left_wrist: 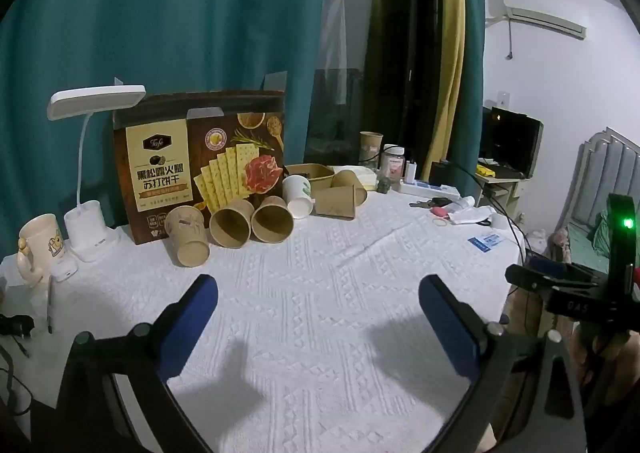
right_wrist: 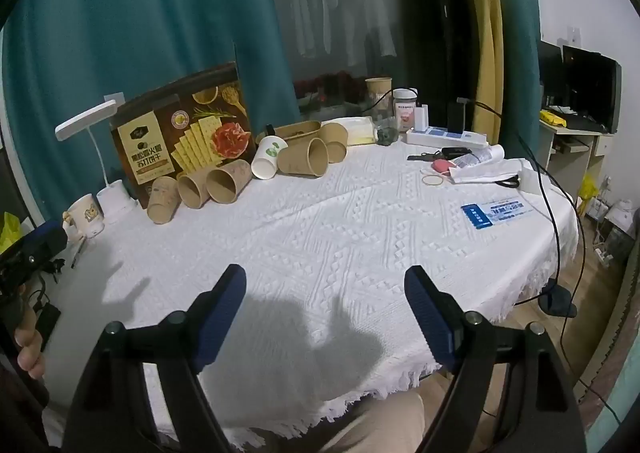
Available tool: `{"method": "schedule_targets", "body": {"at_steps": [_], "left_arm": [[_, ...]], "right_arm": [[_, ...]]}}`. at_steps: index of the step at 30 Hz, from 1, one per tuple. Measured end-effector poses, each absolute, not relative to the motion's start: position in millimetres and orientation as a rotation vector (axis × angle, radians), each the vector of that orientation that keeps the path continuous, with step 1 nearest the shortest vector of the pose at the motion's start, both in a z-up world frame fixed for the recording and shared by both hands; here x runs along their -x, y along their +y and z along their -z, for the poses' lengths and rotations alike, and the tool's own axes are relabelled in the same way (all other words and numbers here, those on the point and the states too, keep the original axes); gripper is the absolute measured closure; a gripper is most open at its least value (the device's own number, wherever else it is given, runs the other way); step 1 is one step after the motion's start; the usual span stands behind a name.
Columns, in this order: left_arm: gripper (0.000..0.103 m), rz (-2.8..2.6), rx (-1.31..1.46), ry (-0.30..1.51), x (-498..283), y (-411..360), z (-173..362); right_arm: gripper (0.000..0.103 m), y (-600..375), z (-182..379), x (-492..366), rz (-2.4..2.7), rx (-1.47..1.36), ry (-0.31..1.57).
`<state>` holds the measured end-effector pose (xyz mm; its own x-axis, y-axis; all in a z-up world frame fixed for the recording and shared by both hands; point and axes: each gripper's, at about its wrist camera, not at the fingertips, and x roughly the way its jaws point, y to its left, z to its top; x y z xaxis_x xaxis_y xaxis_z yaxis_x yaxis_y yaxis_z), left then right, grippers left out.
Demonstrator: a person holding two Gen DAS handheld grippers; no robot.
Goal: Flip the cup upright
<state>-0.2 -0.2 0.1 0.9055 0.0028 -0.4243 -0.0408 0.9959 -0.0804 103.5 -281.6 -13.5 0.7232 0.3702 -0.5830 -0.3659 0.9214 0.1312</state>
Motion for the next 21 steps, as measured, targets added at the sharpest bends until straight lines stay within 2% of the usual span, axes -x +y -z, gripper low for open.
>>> {"method": "schedule_targets", "body": {"at_steps": [21], "left_arm": [[0.002,-0.019,0.09,0.434,-2.8,-1.0,-1.2]], "right_arm": [[0.023,-286.2,6.4,-98.8,-0.407,-0.008,0.64]]}}
